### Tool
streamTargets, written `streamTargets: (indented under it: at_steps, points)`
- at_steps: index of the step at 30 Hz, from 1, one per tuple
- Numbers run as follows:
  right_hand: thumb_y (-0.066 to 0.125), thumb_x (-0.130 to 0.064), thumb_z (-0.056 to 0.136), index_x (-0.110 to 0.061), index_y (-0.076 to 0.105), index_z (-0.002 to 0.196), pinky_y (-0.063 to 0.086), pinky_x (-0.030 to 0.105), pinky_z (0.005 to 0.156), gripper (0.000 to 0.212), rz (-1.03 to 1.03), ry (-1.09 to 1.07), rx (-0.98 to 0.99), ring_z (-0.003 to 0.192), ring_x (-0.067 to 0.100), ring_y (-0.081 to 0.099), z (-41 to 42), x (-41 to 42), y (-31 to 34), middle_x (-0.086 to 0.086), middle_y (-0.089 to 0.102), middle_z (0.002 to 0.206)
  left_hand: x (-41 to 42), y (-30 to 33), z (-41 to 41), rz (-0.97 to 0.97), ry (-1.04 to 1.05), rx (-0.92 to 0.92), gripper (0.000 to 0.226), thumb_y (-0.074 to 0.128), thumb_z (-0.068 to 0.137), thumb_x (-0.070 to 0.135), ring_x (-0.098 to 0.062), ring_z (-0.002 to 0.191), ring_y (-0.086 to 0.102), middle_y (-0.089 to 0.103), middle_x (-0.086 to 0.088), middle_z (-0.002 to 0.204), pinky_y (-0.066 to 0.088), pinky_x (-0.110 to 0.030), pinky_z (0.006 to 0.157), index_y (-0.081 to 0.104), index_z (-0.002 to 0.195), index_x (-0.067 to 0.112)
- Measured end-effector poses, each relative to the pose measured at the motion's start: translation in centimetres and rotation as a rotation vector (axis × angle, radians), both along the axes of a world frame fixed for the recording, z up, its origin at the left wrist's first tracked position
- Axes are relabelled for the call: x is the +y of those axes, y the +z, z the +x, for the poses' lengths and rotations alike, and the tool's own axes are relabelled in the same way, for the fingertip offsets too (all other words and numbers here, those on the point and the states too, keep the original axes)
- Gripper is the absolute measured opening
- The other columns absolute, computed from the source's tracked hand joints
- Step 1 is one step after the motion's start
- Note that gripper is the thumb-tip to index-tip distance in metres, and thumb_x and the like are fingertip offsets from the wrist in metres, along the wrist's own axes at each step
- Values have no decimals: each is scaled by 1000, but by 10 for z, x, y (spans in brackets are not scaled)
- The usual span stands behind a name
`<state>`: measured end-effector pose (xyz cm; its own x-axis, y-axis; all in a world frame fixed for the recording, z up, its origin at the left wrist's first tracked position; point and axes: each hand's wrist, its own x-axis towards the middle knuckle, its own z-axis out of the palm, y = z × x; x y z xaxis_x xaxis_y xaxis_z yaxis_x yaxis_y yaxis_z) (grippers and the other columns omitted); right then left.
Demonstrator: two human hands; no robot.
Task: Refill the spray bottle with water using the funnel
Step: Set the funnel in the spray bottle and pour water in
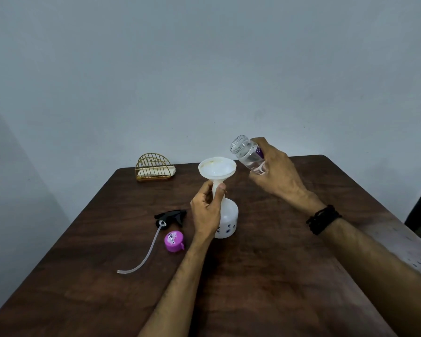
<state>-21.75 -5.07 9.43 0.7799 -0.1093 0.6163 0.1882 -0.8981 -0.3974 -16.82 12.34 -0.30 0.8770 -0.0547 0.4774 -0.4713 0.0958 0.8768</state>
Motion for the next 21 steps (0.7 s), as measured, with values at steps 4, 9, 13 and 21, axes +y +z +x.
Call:
streamTargets:
  at_steps: [4, 9, 13, 21]
  points:
    - [65, -15, 76, -27, 43, 127, 50, 35, 64, 57, -90, -18, 28, 78, 24, 60, 0, -1, 5, 2, 61, 95, 0, 0, -1, -4, -10, 9, 21, 65, 94, 33, -10, 85, 70, 76, 5, 88, 55, -27, 78, 74, 101, 15]
    - [66, -12, 76, -24, 43, 130, 47, 35, 66, 61, -213, -61, 41, 81, 28, 58, 0, -4, 8, 3, 58, 95, 0, 3, -1, 2, -24, 16, 11, 66, 95, 32, -11, 84, 69, 75, 5, 87, 54, -30, 78, 74, 95, 24]
    - [66, -11, 75, -23, 45, 132, 52, 43, 71, 62, -278, -62, 27, 83, 29, 59, -1, -5, 12, 3, 58, 96, 0, 3, -1, 1, -23, 7, 20, 65, 92, 38, -10, 82, 68, 74, 4, 85, 54, -30, 77, 73, 92, 20]
    - [67, -10, 74, -23, 47, 133, 44, 36, 68, 64, -347, -68, -6, 82, 28, 57, 1, -7, 12, 3, 58, 95, 1, 2, -1, 3, -17, 11, 18, 66, 96, 29, -9, 81, 67, 74, 3, 84, 53, -29, 76, 74, 94, 14]
